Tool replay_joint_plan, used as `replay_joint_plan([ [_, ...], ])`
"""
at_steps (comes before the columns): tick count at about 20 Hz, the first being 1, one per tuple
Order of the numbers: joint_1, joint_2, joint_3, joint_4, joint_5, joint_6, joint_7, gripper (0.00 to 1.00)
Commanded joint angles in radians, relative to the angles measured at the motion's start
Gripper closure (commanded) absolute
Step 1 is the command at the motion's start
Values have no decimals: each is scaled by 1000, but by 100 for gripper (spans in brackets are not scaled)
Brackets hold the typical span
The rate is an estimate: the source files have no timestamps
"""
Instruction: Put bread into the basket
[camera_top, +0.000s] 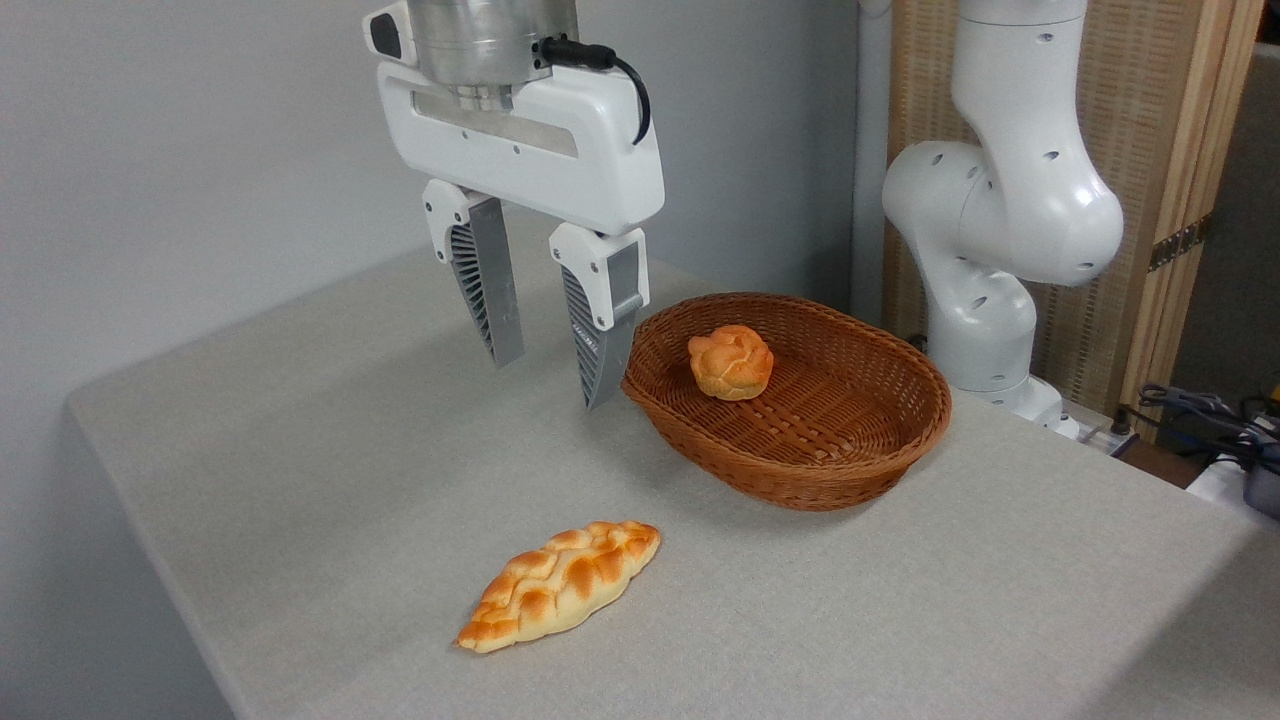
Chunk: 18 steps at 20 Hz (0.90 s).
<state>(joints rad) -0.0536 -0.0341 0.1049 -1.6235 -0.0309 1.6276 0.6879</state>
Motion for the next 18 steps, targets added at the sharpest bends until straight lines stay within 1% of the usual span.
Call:
replay_joint_plan([
  [1, -6, 5, 10, 7, 11, 4, 1, 0],
  [8, -6, -6, 16, -13, 11, 18, 5, 0],
  [10, -8, -16, 30, -54, 11, 58, 15, 0],
  [11, -8, -39, 32, -105, 9, 102, 27, 0],
  [13, -8, -58, 38, -183, 11, 182, 42, 0],
  [16, -8, -58, 36, -208, 11, 231, 45, 0],
  [18, -8, -52, 38, -219, 11, 236, 51, 0],
])
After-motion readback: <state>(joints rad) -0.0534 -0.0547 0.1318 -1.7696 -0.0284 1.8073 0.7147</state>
